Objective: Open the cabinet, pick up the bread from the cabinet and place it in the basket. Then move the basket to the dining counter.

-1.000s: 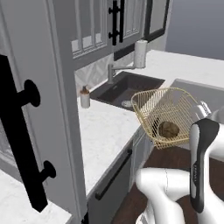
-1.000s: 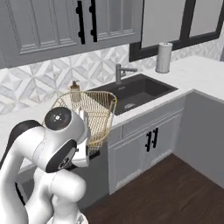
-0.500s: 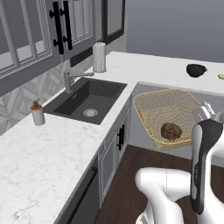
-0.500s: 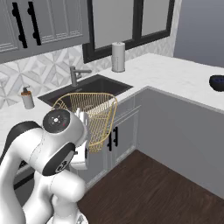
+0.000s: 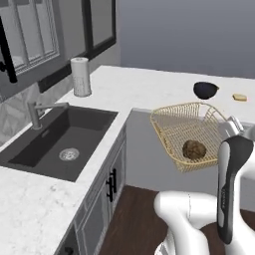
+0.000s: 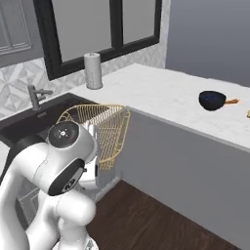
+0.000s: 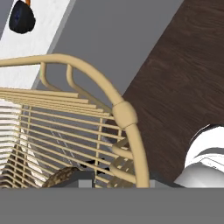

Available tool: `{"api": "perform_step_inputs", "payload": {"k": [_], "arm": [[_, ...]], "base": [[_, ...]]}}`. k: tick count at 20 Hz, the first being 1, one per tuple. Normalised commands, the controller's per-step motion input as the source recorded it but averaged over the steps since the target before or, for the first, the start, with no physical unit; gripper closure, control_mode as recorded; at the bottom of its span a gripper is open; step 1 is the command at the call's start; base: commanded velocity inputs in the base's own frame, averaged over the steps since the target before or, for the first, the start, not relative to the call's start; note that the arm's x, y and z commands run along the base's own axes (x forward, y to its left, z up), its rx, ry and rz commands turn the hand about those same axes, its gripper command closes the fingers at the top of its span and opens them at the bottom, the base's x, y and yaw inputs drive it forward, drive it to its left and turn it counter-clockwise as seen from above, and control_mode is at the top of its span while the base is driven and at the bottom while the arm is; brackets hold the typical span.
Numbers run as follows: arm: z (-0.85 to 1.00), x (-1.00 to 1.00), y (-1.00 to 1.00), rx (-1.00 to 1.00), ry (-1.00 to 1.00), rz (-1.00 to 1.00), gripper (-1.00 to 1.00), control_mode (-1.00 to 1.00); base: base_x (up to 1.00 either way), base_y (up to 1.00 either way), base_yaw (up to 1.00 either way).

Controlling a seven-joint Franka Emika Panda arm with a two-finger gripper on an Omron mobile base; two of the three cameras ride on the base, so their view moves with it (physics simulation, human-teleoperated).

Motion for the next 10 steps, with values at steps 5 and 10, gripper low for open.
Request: {"api": "perform_step_inputs", "payload": {"k": [5,10], "arm": [[0.00,0.00,0.00,0.00,0.00,0.00,1.00,1.00],[0.00,0.00,0.00,0.00,0.00,0.00,1.00,1.00]], "base": [[0.54,-0.38,-0.56],[0.84,-0.45,-0.39]]}}
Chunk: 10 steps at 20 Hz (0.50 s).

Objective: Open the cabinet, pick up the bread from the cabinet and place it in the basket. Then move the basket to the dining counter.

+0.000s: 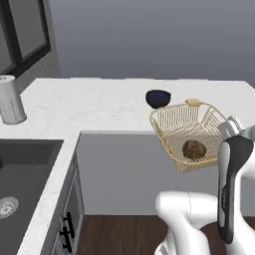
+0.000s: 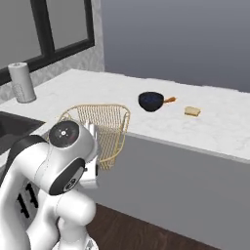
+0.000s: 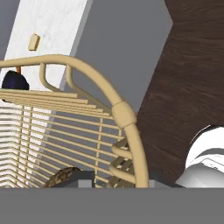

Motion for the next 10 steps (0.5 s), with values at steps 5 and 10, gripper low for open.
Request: {"api": "perform_step_inputs", "payload": {"k": [5,10], "arm": [[0.00,0.00,0.00,0.00,0.00,0.00,1.00,1.00],[0.00,0.00,0.00,0.00,0.00,0.00,1.00,1.00]], "base": [[0.97,-0.88,-0.05],[0.69,-1.00,-0.01]]}}
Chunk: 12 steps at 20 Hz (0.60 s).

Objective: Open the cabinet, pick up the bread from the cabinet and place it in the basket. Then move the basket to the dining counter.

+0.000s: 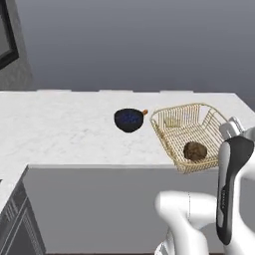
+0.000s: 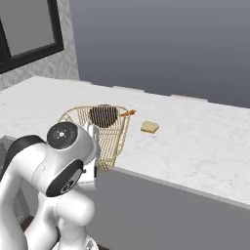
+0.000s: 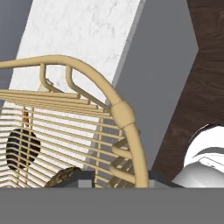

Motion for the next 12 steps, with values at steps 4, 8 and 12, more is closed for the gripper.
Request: {"api": "perform_step_inputs", "payload": {"k": [4,8,12], "arm": [[0.00,0.00,0.00,0.00,0.00,0.00,1.00,1.00],[0.00,0.00,0.00,0.00,0.00,0.00,1.00,1.00],[0.00,0.00,0.00,0.00,0.00,0.00,1.00,1.00]], "base": [[0.66,-1.00,-0.01],[0.46,-0.92,-0.01],[0.42,-0.75,-0.07]]}}
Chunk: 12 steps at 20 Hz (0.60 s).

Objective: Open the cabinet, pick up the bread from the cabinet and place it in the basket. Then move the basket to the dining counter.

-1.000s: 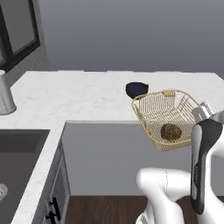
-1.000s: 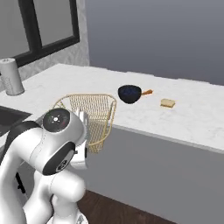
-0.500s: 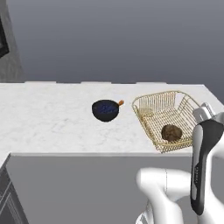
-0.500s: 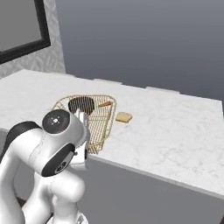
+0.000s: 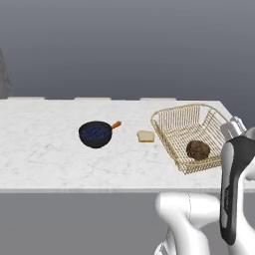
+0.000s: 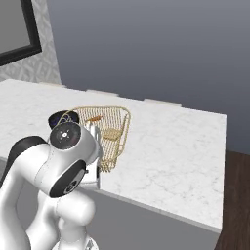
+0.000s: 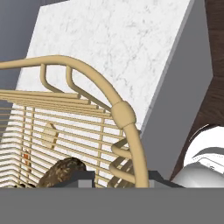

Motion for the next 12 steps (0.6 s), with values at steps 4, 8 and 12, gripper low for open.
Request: {"api": "perform_step_inputs", "payload": {"k": [4,8,12], "arm": [[-0.05,0.50,-0.09,0.06,0.04,-0.02,1.00,-1.00],[-0.14,1.00,-0.64,0.16,0.11,-0.09,1.00,-1.00],[-0.43,1.00,-0.87,0.22,0.06,-0.01,1.00,-1.00]], "base": [[0.44,-0.10,-0.01],[0.00,0.00,0.00],[0.00,0.00,0.00]]}}
